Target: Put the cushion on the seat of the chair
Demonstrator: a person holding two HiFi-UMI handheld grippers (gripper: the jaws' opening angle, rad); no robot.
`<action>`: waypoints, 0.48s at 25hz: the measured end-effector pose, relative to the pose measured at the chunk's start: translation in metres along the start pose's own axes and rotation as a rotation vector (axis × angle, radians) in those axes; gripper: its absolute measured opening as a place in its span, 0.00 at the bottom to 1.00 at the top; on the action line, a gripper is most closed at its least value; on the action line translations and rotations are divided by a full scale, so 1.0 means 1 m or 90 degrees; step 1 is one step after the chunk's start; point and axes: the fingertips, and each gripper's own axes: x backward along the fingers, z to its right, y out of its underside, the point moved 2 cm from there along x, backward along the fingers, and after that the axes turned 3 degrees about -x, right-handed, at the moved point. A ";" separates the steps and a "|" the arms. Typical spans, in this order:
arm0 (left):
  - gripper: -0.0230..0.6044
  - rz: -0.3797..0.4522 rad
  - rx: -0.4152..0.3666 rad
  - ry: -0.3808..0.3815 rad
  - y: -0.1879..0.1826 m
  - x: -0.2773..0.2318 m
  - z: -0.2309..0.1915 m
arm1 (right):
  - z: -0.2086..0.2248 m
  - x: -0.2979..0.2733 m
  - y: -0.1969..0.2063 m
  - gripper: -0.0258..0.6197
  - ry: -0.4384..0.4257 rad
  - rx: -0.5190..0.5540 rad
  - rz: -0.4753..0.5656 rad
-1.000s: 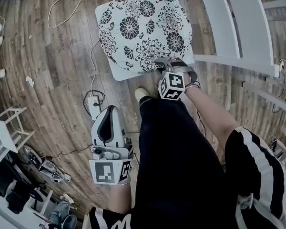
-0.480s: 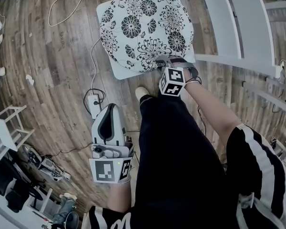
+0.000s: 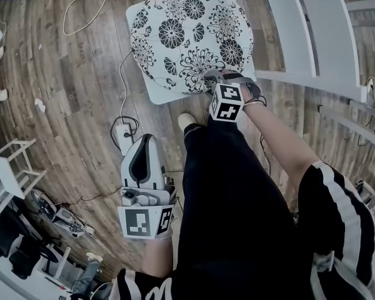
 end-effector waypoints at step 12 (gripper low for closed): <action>0.06 -0.001 -0.013 0.018 -0.003 -0.001 0.004 | -0.011 0.012 -0.006 0.35 0.008 -0.014 0.027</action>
